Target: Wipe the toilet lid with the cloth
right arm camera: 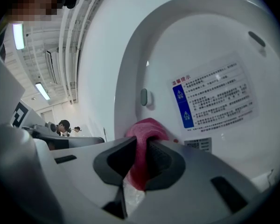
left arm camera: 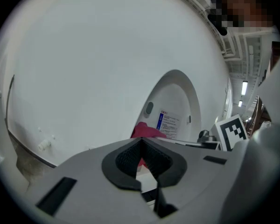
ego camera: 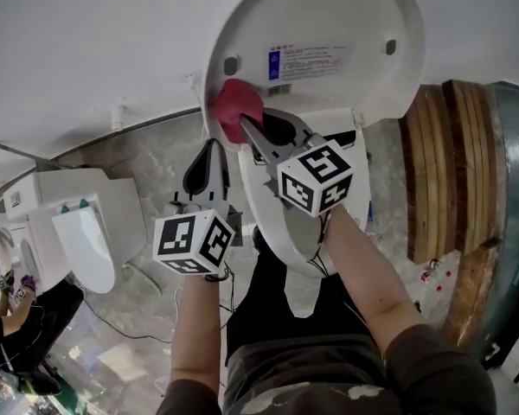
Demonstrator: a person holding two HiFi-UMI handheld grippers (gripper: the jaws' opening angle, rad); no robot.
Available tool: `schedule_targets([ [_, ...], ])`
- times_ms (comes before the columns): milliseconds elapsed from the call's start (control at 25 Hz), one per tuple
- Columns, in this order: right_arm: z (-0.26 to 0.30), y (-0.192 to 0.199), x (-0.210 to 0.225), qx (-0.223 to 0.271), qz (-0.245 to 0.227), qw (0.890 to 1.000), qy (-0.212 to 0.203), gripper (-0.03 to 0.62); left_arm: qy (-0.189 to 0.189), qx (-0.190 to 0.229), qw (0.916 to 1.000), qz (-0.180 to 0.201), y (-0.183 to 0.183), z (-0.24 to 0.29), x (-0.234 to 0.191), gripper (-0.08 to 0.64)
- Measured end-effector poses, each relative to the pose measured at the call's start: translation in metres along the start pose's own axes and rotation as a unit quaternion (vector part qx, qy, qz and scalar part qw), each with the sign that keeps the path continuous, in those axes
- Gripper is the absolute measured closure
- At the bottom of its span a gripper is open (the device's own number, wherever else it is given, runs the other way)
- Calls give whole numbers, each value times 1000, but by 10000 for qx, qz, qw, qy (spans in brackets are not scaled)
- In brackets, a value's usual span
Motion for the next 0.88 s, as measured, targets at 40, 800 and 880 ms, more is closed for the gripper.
schedule_targets([
  [40,1,2,3,4,18,10000,54,543,21,-24,10000,20,1,1,-1,554],
  [800,-122,-15,138,380,509,9885,1373,543,514,-401,9979,-45,44,64,105,554],
  [880,-138,-16,154,445,592,9860,1494,543,589,-429,9973,-35,49,75,122,554],
])
Point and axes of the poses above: the fingertips, and each gripper's own axes: z forward along the fingers, x to its right, y out of its underside, the point moved 5 cm from there along -z, backward along the fingers, and after that the axes turned 1 degree about x, right-handed, at the moved point
